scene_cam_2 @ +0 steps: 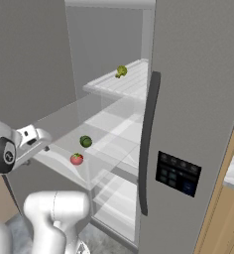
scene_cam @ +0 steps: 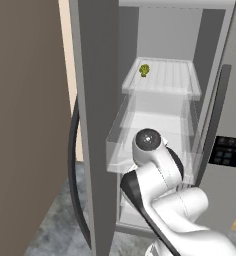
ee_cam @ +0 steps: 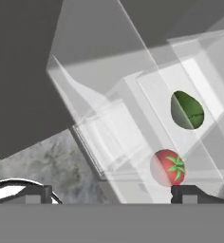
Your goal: Place the avocado and tomato inside the fridge drawer. Close the drawer after placing the vegetables.
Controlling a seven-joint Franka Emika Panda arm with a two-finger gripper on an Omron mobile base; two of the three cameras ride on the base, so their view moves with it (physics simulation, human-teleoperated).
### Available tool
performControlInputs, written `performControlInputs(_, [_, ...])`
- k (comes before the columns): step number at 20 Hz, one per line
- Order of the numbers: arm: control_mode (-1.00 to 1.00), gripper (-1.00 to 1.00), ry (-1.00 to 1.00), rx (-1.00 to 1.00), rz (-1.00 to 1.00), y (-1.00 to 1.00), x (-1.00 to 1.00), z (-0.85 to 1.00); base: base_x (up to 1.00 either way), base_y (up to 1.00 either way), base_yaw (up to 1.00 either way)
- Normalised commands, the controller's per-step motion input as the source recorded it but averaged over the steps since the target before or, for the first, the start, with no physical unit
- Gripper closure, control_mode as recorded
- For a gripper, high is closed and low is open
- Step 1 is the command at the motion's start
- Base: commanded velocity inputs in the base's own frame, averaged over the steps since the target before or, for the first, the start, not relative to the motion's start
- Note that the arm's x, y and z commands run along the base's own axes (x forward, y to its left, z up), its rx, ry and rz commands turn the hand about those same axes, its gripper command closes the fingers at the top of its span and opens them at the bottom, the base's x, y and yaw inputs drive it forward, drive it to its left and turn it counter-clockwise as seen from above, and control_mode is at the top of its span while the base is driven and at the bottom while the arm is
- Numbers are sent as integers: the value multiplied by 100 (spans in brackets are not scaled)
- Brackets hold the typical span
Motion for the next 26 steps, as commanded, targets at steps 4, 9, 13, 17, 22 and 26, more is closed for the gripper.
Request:
performControlInputs(4, [-100, -100, -7, 0, 0, -14, 45, -35, 0, 0, 0])
performControlInputs(9, [-100, -100, -6, 0, 0, -11, 50, -24, 0, 0, 0])
performControlInputs(13, [-100, -100, -3, 0, 0, -8, 54, -14, 0, 0, 0])
performControlInputs(17, [-100, -100, -4, 0, 0, -11, 55, 0, 0, 0, 0])
performControlInputs(22, [-100, -100, 0, 0, 0, -17, 65, 0, 0, 0, 0])
performControlInputs(26, [-100, -100, 0, 0, 0, -22, 62, 0, 0, 0, 0])
